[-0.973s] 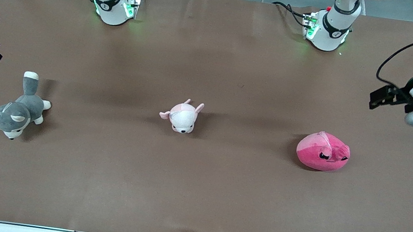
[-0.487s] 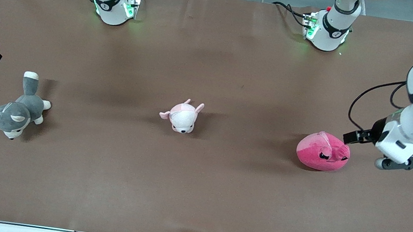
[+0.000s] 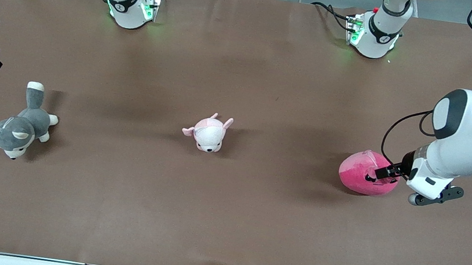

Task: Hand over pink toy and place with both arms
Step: 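Close the left gripper on the pink plush toy and lift it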

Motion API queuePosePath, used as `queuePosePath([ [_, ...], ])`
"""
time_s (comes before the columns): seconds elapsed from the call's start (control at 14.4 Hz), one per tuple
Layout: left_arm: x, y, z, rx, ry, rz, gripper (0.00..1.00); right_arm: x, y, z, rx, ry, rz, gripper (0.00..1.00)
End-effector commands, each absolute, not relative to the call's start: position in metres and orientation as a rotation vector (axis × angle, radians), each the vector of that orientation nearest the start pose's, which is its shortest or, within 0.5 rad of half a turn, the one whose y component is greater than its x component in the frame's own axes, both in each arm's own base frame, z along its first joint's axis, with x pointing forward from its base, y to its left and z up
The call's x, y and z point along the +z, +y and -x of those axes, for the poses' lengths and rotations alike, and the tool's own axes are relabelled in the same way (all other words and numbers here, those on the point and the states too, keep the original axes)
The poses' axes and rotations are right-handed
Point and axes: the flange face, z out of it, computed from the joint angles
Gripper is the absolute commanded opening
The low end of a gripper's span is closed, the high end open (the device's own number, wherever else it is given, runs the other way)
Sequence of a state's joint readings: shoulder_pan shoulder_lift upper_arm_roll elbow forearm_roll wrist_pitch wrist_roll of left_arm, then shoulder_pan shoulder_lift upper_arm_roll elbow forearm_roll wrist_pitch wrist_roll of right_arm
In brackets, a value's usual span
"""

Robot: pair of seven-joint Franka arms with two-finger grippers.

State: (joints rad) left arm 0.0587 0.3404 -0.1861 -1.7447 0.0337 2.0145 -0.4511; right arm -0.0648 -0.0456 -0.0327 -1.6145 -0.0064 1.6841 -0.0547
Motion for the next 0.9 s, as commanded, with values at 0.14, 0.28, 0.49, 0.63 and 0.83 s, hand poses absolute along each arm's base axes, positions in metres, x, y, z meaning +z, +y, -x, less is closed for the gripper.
queuePosePath([
  [0.14,0.369,-0.060,-0.634,0.095,-0.510,3.088,0.91,0.644,-0.051,-0.546,-0.192,0.055,3.156,1.00],
  [0.28,0.366,-0.051,-0.635,0.096,-0.528,3.072,0.91,0.638,-0.052,-0.549,-0.173,0.062,3.156,1.00],
  [0.49,0.361,-0.045,-0.635,0.111,-0.551,3.067,0.84,0.638,-0.051,-0.548,-0.165,0.055,3.157,1.00],
  [0.63,0.351,-0.038,-0.638,0.130,-0.613,3.055,0.75,0.639,-0.051,-0.548,-0.165,0.057,3.155,1.00],
  [0.83,0.344,-0.038,-0.640,0.126,-0.620,3.056,0.50,0.639,-0.053,-0.548,-0.165,0.062,3.155,1.00],
])
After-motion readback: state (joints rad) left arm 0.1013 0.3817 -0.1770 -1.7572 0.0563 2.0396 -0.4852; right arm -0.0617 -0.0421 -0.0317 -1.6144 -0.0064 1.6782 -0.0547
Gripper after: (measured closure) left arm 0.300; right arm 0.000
